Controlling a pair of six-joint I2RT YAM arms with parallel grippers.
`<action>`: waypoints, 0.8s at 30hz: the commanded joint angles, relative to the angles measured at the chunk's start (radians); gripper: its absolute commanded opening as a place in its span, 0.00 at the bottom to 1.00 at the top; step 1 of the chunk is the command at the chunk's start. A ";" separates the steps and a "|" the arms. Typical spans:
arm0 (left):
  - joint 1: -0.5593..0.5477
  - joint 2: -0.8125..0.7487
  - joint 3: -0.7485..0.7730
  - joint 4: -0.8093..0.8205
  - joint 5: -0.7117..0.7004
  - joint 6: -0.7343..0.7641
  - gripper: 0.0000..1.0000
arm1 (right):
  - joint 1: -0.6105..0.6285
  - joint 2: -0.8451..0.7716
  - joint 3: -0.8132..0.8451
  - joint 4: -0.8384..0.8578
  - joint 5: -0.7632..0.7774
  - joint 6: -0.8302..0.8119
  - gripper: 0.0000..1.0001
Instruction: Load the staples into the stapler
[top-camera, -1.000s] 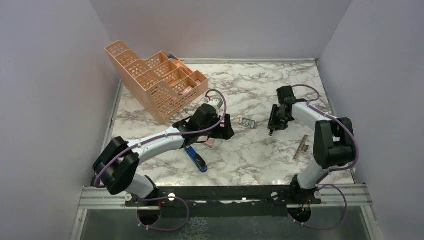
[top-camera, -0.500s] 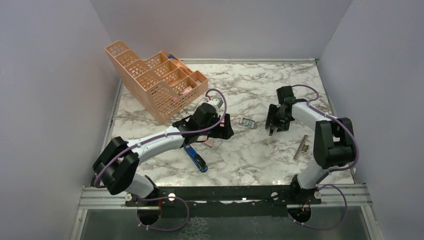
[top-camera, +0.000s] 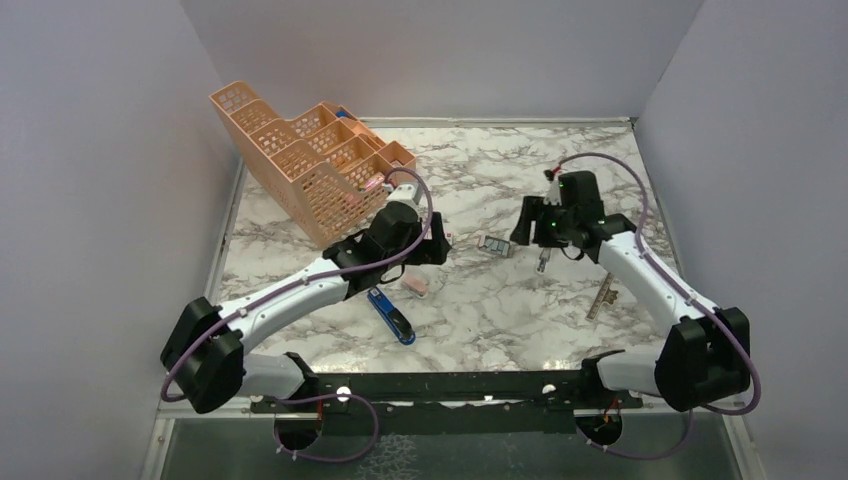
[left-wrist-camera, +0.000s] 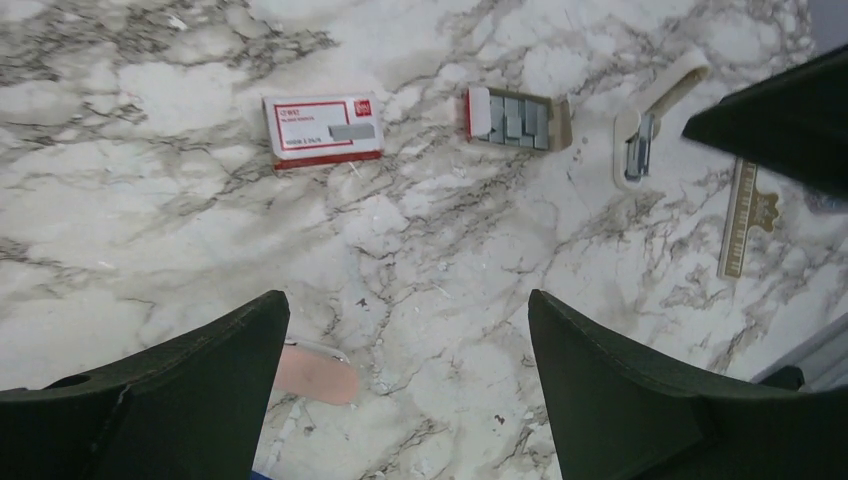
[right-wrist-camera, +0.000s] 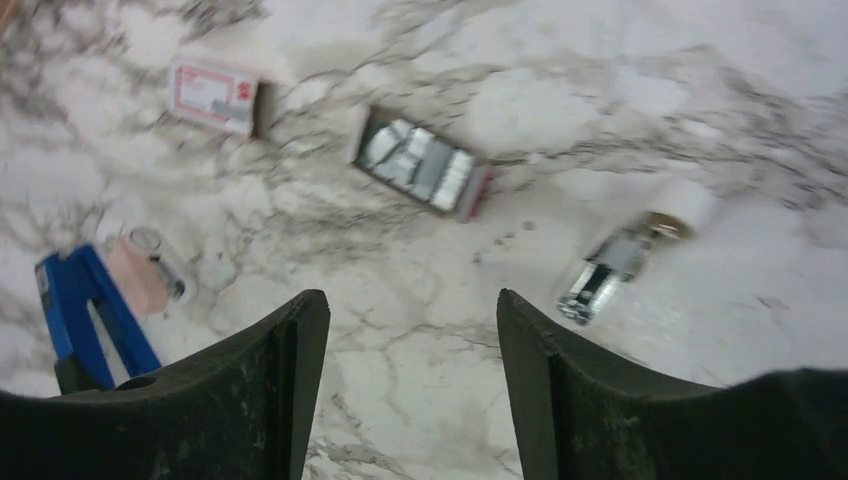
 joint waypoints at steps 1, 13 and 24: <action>0.009 -0.131 0.011 -0.036 -0.198 -0.023 0.90 | 0.189 -0.005 -0.025 0.119 -0.099 -0.030 0.65; 0.008 -0.396 -0.068 -0.134 -0.523 -0.158 0.90 | 0.643 0.350 0.166 0.197 0.002 -0.048 0.66; 0.009 -0.433 -0.097 -0.143 -0.564 -0.176 0.90 | 0.750 0.535 0.290 0.187 0.021 -0.012 0.54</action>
